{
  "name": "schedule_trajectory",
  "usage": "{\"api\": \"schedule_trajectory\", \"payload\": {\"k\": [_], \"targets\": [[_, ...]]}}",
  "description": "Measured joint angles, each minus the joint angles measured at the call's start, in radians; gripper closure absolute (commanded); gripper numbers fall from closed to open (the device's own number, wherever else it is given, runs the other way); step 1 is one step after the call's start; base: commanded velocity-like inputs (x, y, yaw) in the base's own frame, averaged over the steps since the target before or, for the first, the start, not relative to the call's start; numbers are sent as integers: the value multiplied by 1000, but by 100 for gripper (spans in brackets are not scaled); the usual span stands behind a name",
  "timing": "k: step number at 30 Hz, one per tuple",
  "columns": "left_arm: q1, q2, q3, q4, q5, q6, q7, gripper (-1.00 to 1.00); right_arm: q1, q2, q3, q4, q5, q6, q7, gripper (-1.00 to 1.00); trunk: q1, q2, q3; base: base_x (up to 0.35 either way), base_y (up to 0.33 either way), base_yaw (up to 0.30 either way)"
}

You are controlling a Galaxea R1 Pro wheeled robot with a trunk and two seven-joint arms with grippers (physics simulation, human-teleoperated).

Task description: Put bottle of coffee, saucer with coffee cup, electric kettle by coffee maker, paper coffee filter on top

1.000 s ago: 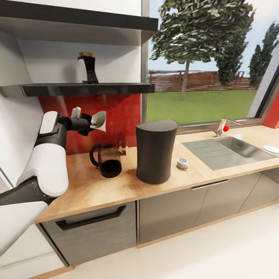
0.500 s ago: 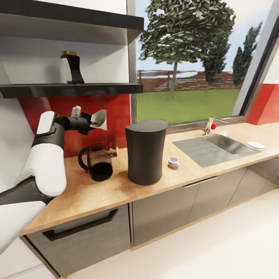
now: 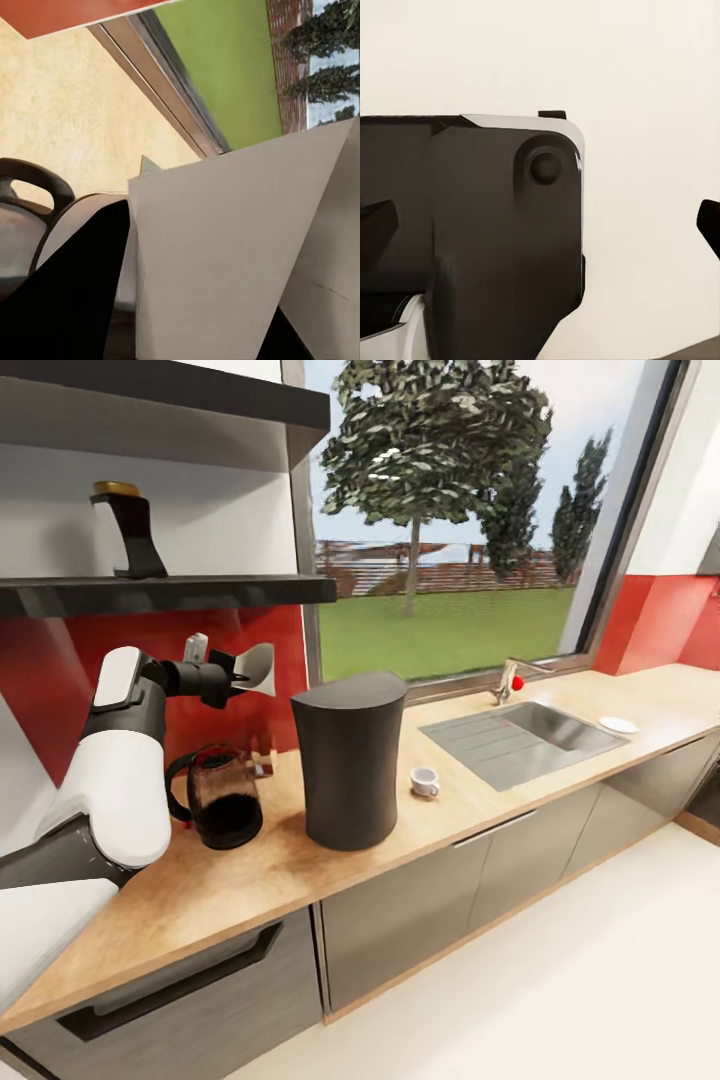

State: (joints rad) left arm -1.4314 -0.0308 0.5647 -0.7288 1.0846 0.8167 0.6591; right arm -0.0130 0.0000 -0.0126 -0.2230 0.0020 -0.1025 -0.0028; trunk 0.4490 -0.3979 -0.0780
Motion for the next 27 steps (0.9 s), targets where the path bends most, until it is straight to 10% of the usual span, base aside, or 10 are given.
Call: {"api": "schedule_trajectory", "payload": {"k": [27], "targets": [[0,10,0,0,1,0,-2,100,0,0,0,0,1,-5,0,-100,0,0,0,91,75,-52]]}}
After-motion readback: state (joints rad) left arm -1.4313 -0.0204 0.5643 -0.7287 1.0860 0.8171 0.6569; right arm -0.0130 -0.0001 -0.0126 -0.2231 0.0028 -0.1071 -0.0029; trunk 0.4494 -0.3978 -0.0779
